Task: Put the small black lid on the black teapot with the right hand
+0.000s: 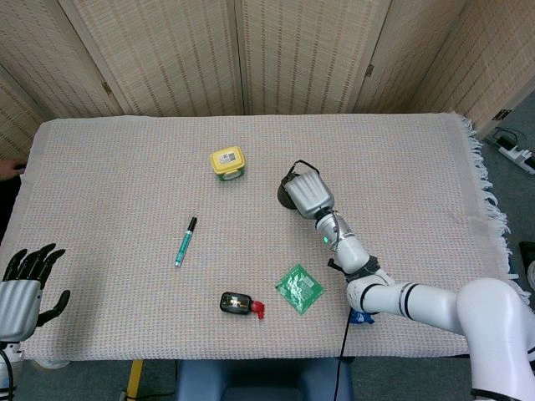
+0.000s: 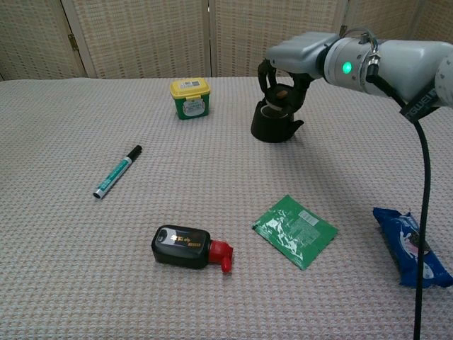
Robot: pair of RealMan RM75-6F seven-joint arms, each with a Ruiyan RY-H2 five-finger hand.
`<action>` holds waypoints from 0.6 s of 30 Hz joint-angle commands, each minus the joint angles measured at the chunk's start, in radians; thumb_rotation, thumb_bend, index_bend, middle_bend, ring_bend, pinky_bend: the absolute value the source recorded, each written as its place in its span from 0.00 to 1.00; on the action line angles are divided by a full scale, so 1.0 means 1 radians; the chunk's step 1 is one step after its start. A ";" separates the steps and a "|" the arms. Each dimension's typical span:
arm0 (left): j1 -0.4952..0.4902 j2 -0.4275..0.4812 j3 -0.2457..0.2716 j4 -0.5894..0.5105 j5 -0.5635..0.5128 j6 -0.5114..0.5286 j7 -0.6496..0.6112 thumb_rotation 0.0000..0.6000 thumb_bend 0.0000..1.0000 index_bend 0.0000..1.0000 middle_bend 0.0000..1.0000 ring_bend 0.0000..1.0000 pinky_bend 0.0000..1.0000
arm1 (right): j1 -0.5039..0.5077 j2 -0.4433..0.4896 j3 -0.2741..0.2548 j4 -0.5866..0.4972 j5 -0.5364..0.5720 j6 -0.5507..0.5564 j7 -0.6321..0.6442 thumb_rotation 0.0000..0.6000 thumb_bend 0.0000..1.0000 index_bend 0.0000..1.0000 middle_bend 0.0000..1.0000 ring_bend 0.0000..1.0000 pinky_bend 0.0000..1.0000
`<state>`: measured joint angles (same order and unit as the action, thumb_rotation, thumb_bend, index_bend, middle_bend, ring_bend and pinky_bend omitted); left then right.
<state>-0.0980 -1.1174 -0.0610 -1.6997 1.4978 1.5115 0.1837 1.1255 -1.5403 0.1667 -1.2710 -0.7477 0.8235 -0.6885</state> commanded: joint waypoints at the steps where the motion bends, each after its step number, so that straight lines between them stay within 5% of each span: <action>1: -0.001 -0.001 0.001 -0.005 0.000 -0.002 0.006 1.00 0.33 0.14 0.09 0.12 0.07 | 0.004 -0.013 0.006 0.051 0.009 -0.026 0.018 1.00 0.33 0.43 0.40 0.88 0.80; 18: 0.002 0.010 0.001 -0.026 -0.011 0.000 0.027 1.00 0.33 0.14 0.09 0.12 0.07 | 0.048 -0.151 0.020 0.295 0.008 -0.119 0.046 1.00 0.33 0.43 0.39 0.88 0.80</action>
<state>-0.0954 -1.1079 -0.0597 -1.7260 1.4869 1.5113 0.2103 1.1671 -1.6790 0.1838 -0.9914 -0.7390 0.7142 -0.6436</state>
